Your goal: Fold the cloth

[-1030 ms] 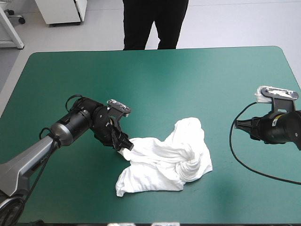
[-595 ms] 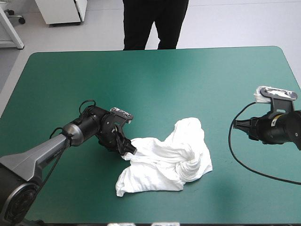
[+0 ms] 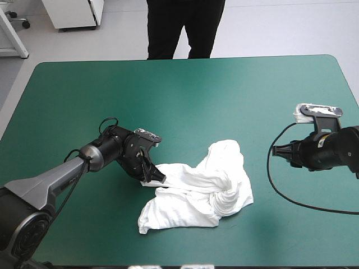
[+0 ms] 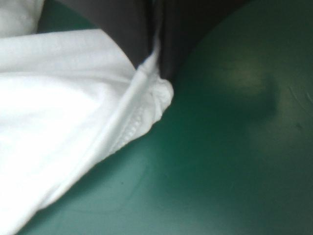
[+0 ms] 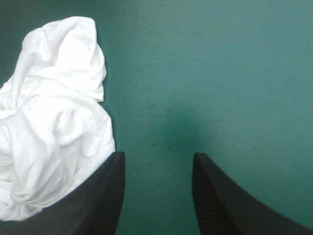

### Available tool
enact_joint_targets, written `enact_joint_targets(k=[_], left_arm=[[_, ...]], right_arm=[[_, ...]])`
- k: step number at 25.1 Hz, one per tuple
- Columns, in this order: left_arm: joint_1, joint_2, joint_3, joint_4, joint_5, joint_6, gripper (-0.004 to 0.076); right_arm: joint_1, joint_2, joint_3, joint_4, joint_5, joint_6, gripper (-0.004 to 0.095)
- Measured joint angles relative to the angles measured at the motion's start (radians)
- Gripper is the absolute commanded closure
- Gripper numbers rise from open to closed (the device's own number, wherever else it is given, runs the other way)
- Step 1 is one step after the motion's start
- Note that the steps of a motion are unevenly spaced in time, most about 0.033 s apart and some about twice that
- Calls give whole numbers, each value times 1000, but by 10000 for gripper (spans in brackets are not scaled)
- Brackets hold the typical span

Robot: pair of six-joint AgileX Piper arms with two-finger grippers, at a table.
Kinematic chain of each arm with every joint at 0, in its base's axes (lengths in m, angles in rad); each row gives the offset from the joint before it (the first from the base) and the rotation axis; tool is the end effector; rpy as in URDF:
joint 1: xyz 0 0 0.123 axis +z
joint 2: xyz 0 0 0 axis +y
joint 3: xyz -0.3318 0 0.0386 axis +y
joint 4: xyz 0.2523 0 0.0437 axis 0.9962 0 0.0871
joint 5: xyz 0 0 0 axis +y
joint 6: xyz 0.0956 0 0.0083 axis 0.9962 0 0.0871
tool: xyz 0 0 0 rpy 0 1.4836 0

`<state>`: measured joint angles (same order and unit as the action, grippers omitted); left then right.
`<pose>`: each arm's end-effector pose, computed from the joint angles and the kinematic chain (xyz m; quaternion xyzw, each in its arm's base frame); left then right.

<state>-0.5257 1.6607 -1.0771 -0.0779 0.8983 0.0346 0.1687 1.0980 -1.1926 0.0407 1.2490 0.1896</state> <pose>0.2736 -0.1655 0.2532 0.2546 0.9625 -0.0529 0.0773 0.1734 0.0333 0.4193 0.0115 0.9682 0.0644 0.2415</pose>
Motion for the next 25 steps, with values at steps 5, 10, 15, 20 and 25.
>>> enact_joint_targets(k=[5, 10, 15, 20, 25], left_arm=[[0, 0, 0, -1, 2, 0, 731], [0, 0, 0, -2, 4, 0, 731], [0, 0, 0, -7, 4, 0, 731], [0, 0, 0, -12, 4, 0, 733], [0, 0, 0, -12, 4, 0, 733]], right_arm=[[159, 132, 0, -4, -75, -32, 336], [210, 296, 0, -13, -219, 28, 347], [210, 417, -7, 18, -287, 7, 346], [210, 529, -46, 43, -302, -17, 348], [210, 598, -55, 46, -326, -18, 350]])
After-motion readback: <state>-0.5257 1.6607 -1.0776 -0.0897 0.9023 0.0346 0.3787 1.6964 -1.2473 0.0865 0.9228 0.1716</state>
